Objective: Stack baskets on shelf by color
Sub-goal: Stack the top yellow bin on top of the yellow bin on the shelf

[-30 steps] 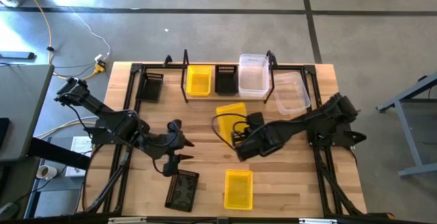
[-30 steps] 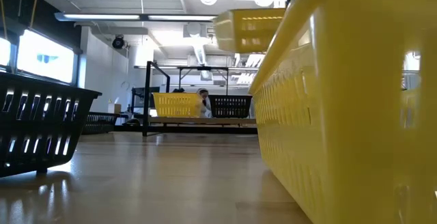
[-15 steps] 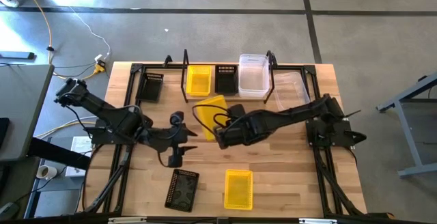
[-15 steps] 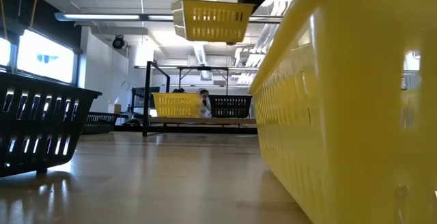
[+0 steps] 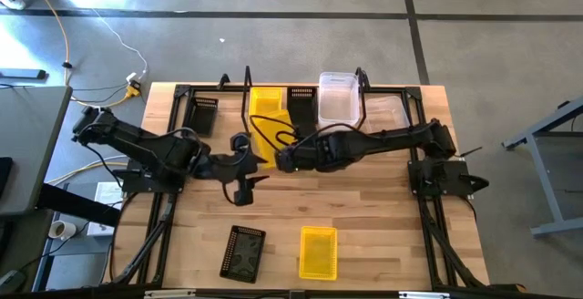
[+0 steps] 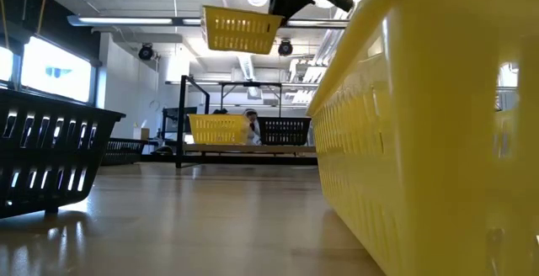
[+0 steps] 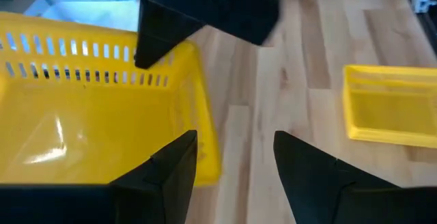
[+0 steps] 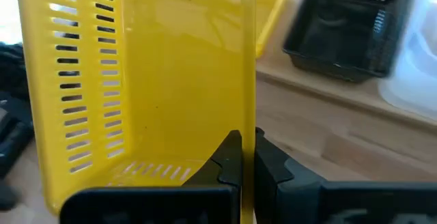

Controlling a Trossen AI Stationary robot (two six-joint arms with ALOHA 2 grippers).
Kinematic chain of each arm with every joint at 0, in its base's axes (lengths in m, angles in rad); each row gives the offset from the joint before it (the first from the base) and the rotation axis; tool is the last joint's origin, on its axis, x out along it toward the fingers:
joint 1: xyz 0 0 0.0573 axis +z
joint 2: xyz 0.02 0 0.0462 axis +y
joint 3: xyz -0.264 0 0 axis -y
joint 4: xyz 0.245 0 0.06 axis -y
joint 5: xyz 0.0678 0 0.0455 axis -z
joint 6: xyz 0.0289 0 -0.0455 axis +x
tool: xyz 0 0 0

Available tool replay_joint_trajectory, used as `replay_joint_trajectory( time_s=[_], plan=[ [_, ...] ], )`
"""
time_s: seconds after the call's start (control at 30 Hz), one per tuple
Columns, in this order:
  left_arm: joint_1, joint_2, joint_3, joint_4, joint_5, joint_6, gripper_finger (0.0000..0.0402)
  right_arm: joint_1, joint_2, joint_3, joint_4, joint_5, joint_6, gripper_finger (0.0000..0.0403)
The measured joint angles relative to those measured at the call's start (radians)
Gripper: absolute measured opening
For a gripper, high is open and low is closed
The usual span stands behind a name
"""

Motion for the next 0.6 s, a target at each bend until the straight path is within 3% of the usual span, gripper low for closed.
replay_joint_trajectory(
  time_s=[0.6],
  plan=[
    [0.091,0.029,0.001,-0.052,-0.002,0.086,0.0186,-0.049,0.000,0.000,0.105,-0.017,-0.109,0.0000]
  ],
)
